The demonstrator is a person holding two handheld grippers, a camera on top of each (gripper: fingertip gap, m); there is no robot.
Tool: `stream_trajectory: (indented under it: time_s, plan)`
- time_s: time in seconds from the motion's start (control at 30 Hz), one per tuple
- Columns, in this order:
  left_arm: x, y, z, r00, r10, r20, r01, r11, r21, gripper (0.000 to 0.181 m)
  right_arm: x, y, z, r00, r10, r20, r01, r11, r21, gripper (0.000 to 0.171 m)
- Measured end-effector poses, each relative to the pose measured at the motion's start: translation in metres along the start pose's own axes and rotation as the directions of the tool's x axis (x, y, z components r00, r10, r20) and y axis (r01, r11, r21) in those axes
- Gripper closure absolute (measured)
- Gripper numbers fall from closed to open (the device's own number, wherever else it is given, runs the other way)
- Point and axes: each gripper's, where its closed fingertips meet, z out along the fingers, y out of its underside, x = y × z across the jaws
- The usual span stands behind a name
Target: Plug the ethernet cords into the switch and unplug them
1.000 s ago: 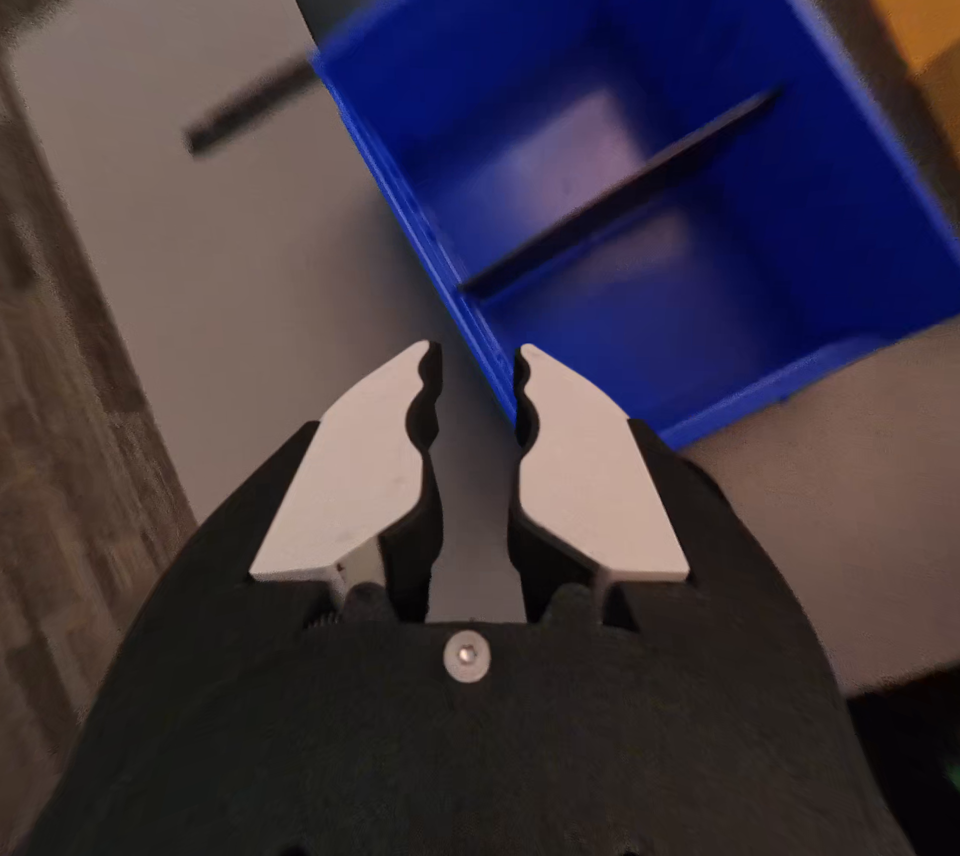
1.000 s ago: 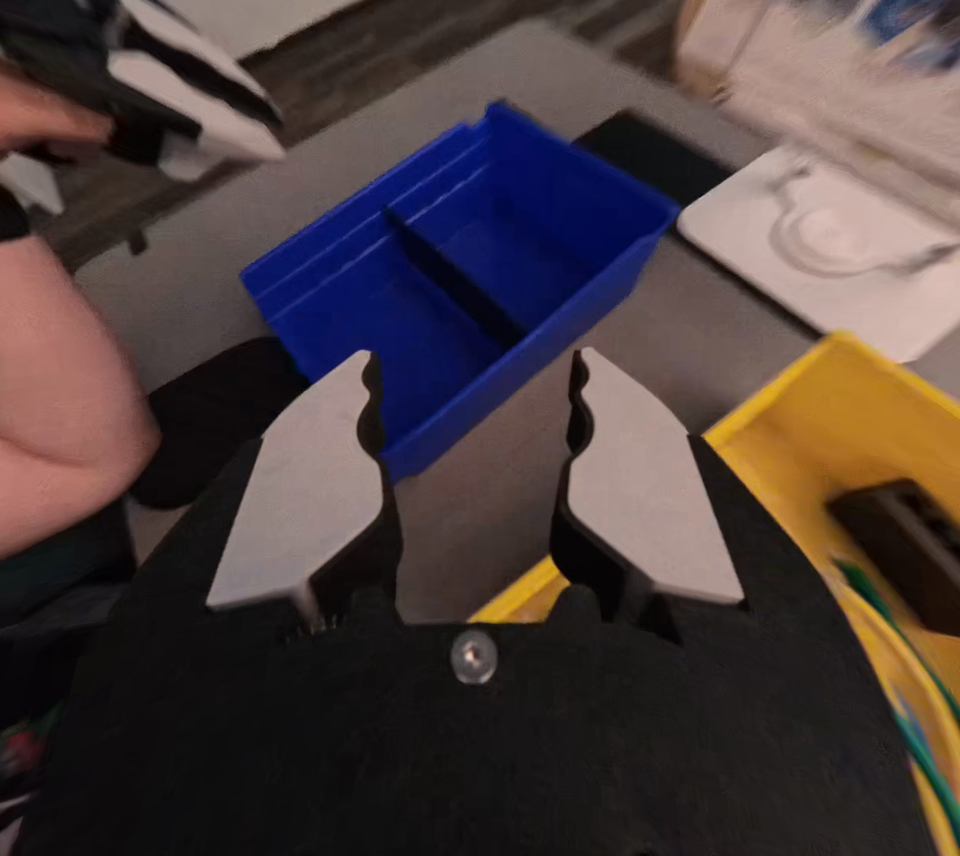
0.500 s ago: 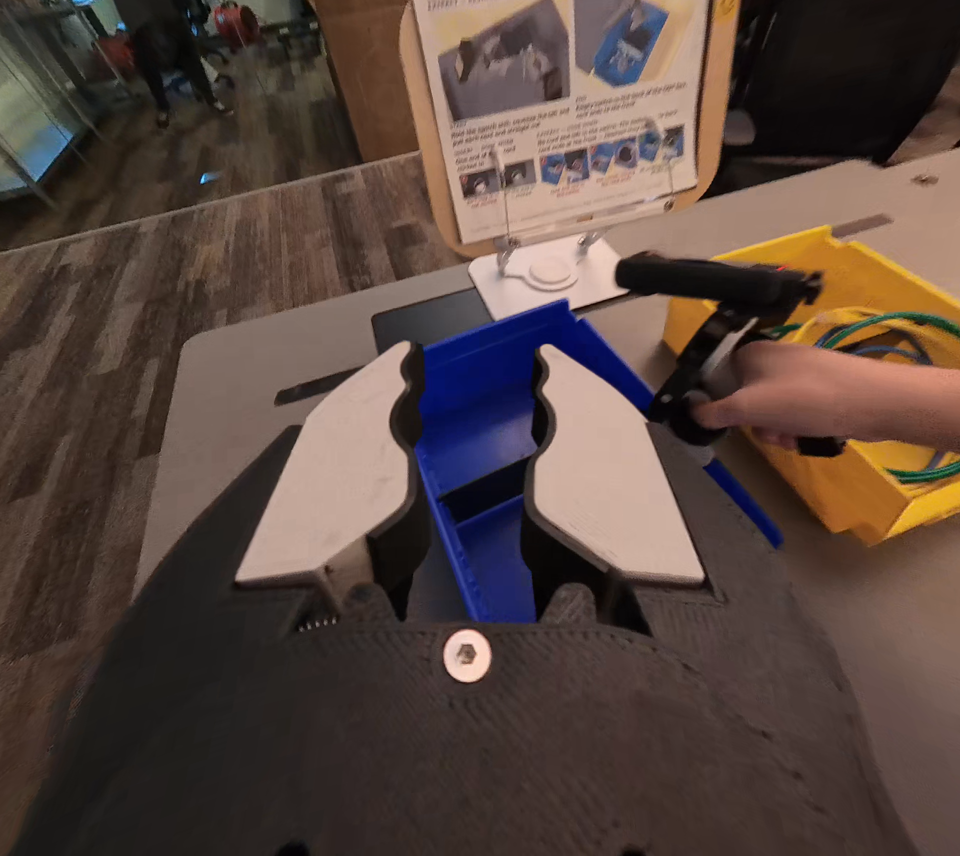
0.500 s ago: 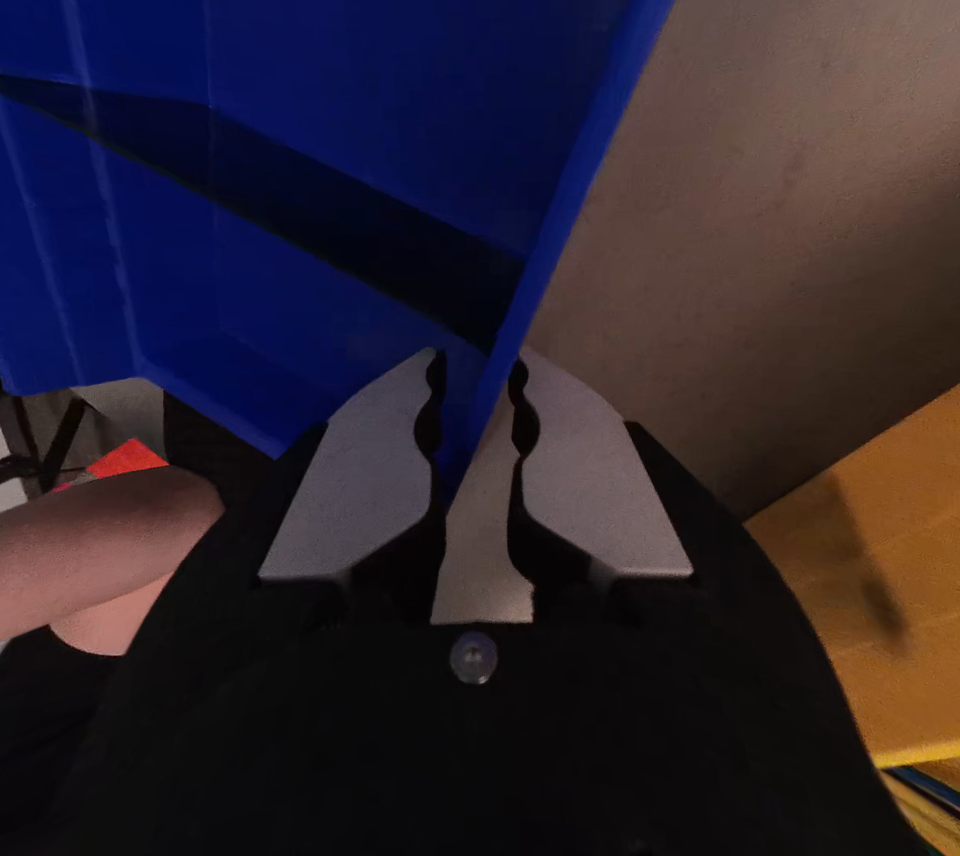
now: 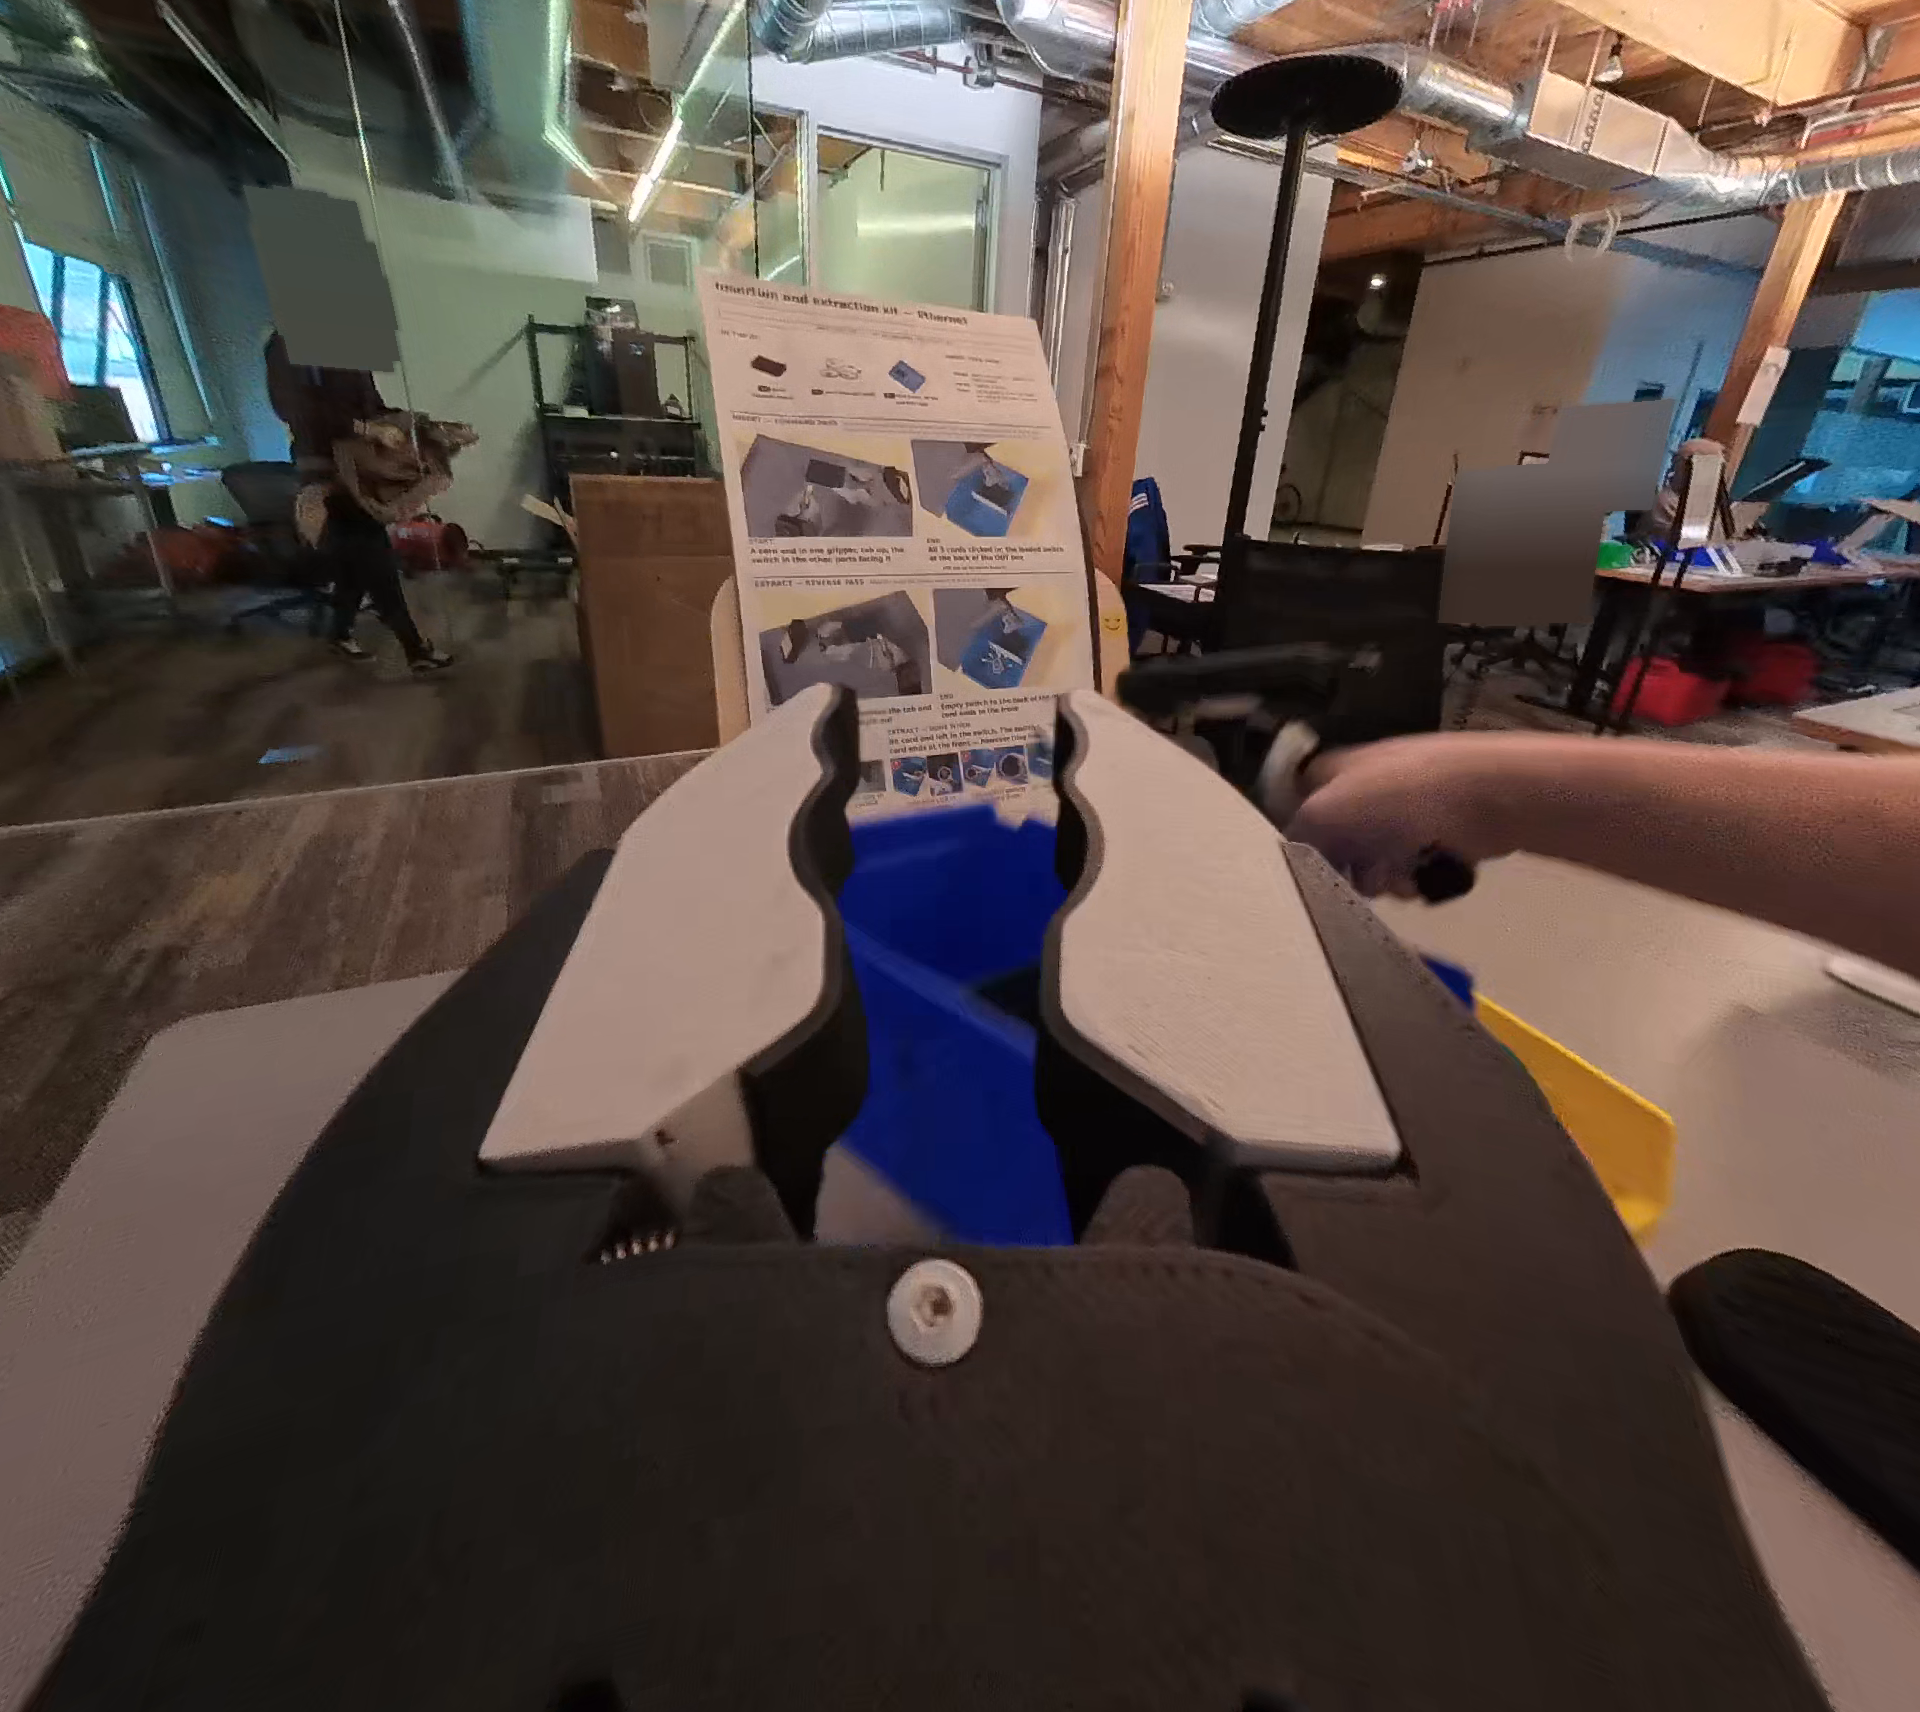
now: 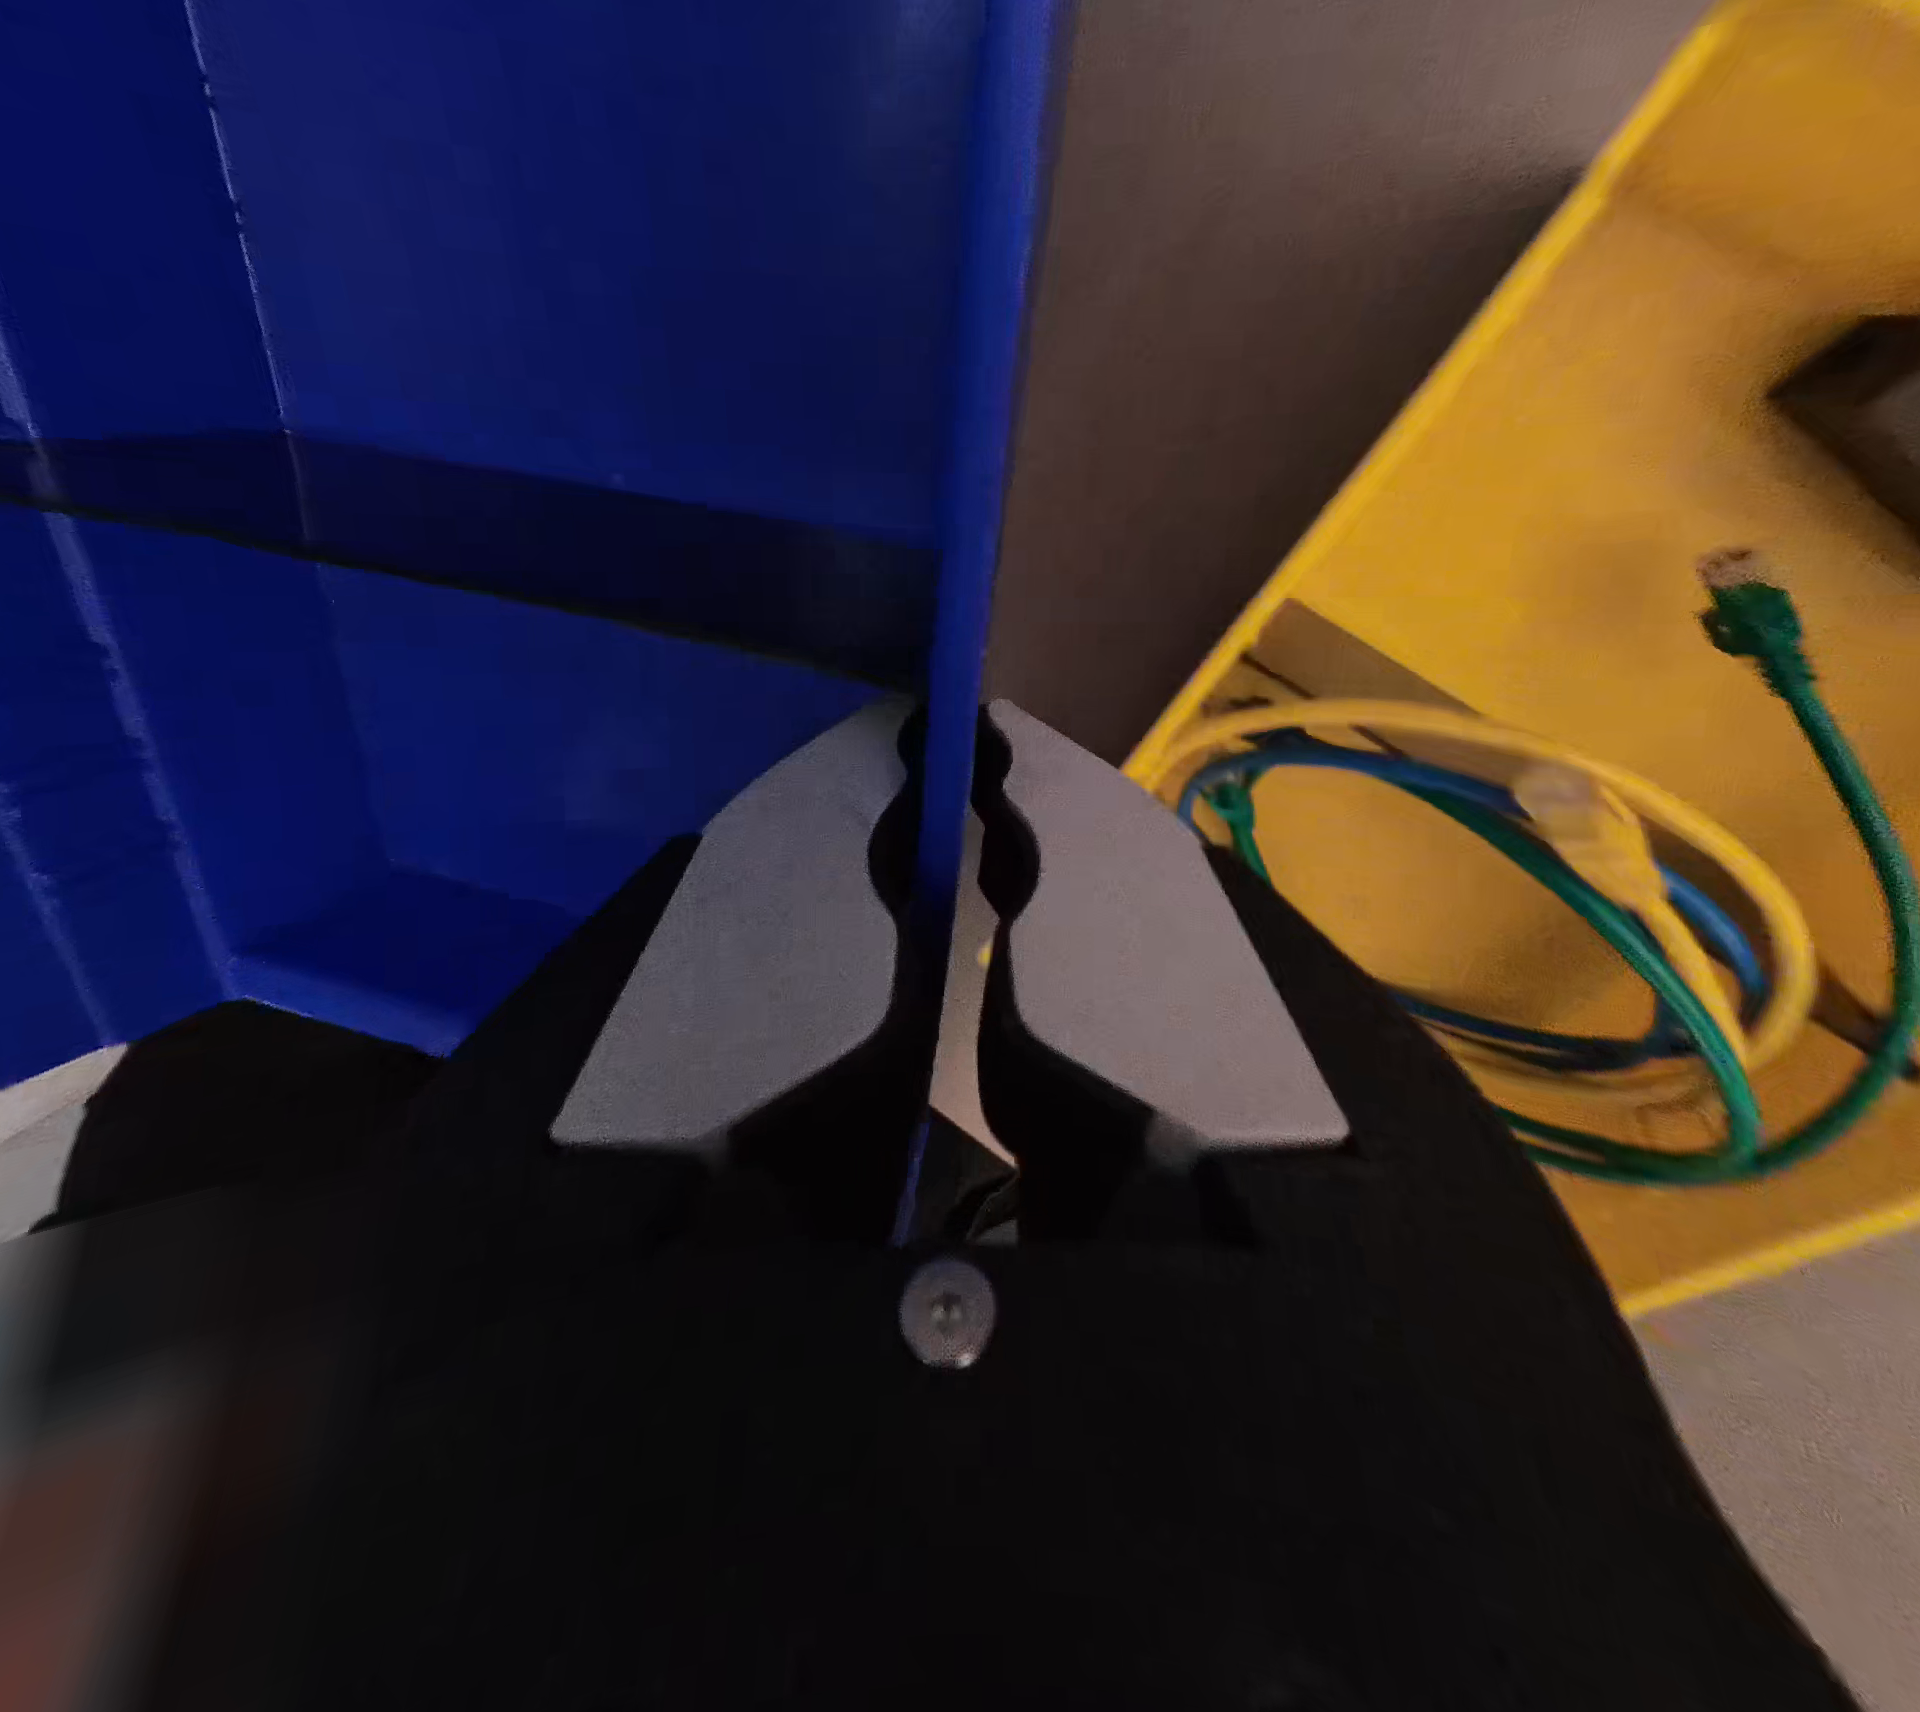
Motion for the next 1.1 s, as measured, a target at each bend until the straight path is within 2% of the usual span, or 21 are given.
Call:
stream_trajectory:
  time_s: [0.1, 0.2, 0.3, 0.37, 0.43, 0.5, 0.6, 0.67, 0.7, 0.8, 0.83, 0.9, 1.0, 1.1]
  plan:
    - [0.0, 0.027, 0.02, 0.995, -0.082, -0.061, 0.074, 0.99, -0.124, 0.137, 0.029, 0.02, -0.087, 1.0, 0.025, 0.008, -0.025, 0.994, 0.109, 0.164]
    - [0.012, 0.078, 0.063, 0.971, -0.208, -0.121, 0.163, 0.938, -0.306, 0.128, 0.095, 0.06, -0.163, 0.99, 0.136, -0.024, -0.128, 0.967, 0.221, 0.164]
    - [0.059, 0.156, 0.111, 0.895, -0.393, -0.213, 0.224, 0.807, -0.546, 0.113, 0.182, 0.115, -0.209, 0.953, 0.284, -0.103, -0.237, 0.914, 0.331, 0.164]
    - [0.103, 0.212, 0.131, 0.837, -0.483, -0.257, 0.195, 0.702, -0.685, 0.114, 0.236, 0.158, -0.218, 0.915, 0.373, -0.152, -0.299, 0.882, 0.364, 0.164]
    - [0.13, 0.261, 0.144, 0.839, -0.479, -0.258, 0.134, 0.641, -0.756, 0.115, 0.28, 0.2, -0.214, 0.873, 0.459, -0.167, -0.374, 0.848, 0.375, 0.164]
    - [0.143, 0.298, 0.151, 0.881, -0.399, -0.255, 0.059, 0.627, -0.777, 0.117, 0.317, 0.235, -0.204, 0.835, 0.524, -0.17, -0.437, 0.817, 0.377, 0.164]
    - [0.167, 0.333, 0.148, 0.881, -0.38, -0.282, -0.011, 0.58, -0.815, 0.119, 0.358, 0.273, -0.182, 0.779, 0.604, -0.166, -0.518, 0.77, 0.373, 0.164]
    - [0.181, 0.351, 0.141, 0.867, -0.398, -0.301, -0.058, 0.518, -0.853, 0.121, 0.374, 0.287, -0.164, 0.764, 0.621, -0.178, -0.541, 0.766, 0.348, 0.163]
    - [0.184, 0.358, 0.139, 0.865, -0.394, -0.311, -0.086, 0.495, -0.865, 0.121, 0.379, 0.29, -0.154, 0.76, 0.623, -0.183, -0.549, 0.768, 0.33, 0.162]
    - [0.185, 0.36, 0.133, 0.852, -0.381, -0.359, -0.17, 0.447, -0.878, 0.139, 0.383, 0.288, -0.125, 0.772, 0.607, -0.189, -0.555, 0.788, 0.267, 0.161]
    - [0.183, 0.358, 0.131, 0.853, -0.355, -0.383, -0.21, 0.438, -0.874, 0.149, 0.382, 0.285, -0.116, 0.78, 0.597, -0.191, -0.551, 0.798, 0.245, 0.161]
    - [0.171, 0.356, 0.127, 0.871, -0.267, -0.413, -0.289, 0.401, -0.869, 0.153, 0.375, 0.275, -0.102, 0.802, 0.563, -0.199, -0.527, 0.824, 0.206, 0.161]
    - [0.136, 0.352, 0.118, 0.892, -0.186, -0.412, -0.341, 0.321, -0.884, 0.159, 0.361, 0.255, -0.084, 0.834, 0.52, -0.184, -0.49, 0.852, 0.185, 0.161]
    - [0.081, 0.345, 0.108, 0.932, -0.143, -0.332, -0.293, 0.24, -0.926, 0.167, 0.348, 0.237, -0.07, 0.855, 0.489, -0.172, -0.459, 0.869, 0.184, 0.161]
